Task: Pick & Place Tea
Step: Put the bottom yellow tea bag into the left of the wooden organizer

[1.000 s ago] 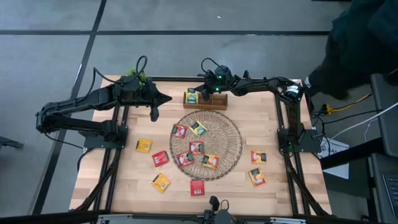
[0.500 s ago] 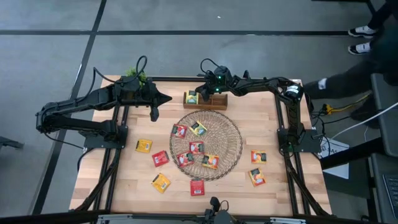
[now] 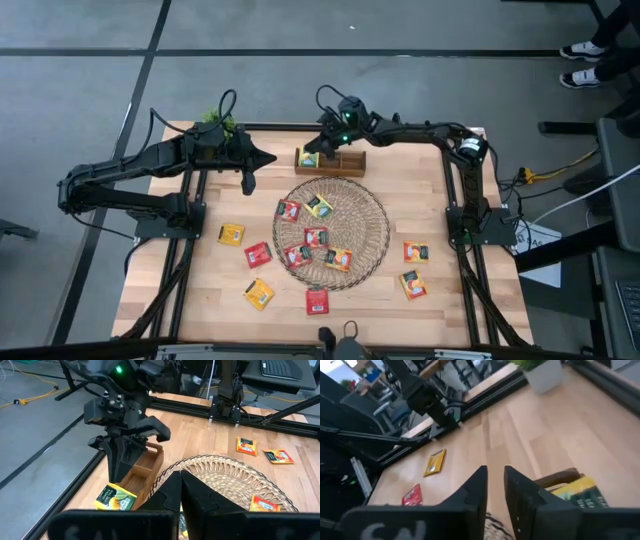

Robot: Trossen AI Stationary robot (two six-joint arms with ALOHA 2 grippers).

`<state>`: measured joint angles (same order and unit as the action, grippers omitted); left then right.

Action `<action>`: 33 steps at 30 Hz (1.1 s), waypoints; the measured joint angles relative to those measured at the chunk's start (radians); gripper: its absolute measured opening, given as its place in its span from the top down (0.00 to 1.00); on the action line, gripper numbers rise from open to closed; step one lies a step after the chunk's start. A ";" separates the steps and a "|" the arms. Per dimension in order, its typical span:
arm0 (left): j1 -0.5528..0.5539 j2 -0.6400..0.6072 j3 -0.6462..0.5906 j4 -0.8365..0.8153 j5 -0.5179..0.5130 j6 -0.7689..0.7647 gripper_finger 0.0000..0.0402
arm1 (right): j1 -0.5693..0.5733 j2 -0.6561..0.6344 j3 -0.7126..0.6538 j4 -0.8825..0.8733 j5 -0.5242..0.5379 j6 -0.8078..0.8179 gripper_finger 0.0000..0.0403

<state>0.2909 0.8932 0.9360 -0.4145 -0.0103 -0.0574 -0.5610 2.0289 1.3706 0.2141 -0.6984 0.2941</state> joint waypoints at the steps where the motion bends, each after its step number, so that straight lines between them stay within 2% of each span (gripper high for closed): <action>1: 0.000 0.000 0.000 0.000 0.000 0.000 0.99 | 0.006 0.000 0.029 -0.050 0.000 -0.021 0.88; 5: 0.000 0.000 0.000 0.000 0.000 0.005 0.99 | 0.034 0.000 0.147 -0.275 0.053 -0.162 0.98; 10: 0.000 0.000 0.000 0.000 -0.001 0.012 0.98 | 0.053 -0.002 0.282 -0.518 0.239 -0.318 0.99; 12: 0.000 0.000 0.000 0.000 -0.001 0.016 0.98 | 0.047 -0.002 0.306 -0.567 0.271 -0.343 0.99; 24: 0.000 0.000 0.000 0.000 -0.025 0.018 0.98 | -0.075 0.003 0.293 -0.597 0.298 -0.341 1.00; 33: 0.000 0.000 0.000 0.000 -0.026 0.018 0.99 | -0.135 0.090 0.293 -0.570 0.201 -0.279 1.00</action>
<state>0.2909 0.8936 0.9360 -0.4146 -0.0360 -0.0391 -0.6956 2.1187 1.6634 -0.3555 -0.4976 0.0153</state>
